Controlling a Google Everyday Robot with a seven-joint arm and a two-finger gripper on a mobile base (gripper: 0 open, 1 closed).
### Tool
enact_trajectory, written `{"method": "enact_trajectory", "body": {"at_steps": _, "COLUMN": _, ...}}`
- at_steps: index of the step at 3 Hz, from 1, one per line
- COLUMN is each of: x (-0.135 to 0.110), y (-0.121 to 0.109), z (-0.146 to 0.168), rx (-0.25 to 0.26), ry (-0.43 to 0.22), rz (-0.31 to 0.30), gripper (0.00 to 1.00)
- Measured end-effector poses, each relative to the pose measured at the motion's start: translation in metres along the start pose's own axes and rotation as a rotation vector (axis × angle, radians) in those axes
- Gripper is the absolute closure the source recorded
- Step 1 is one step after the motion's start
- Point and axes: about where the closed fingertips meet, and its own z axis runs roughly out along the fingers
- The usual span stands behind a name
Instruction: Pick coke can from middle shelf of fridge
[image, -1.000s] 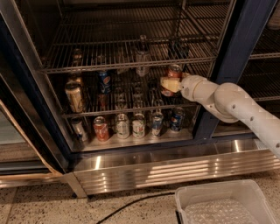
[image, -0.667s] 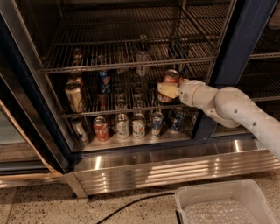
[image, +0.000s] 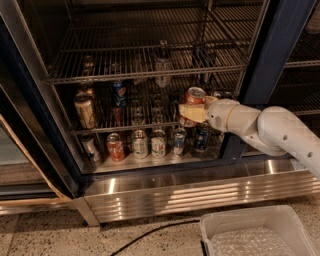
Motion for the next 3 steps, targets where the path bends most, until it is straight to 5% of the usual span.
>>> {"method": "enact_trajectory", "body": {"at_steps": 2, "x": 0.005, "y": 0.03, "z": -0.065, "rx": -0.102, "ry": -0.049, "rz": -0.022, "gripper": 1.0}}
{"method": "enact_trajectory", "body": {"at_steps": 3, "x": 0.005, "y": 0.03, "z": -0.065, "rx": -0.102, "ry": -0.049, "rz": -0.022, "gripper": 1.0}}
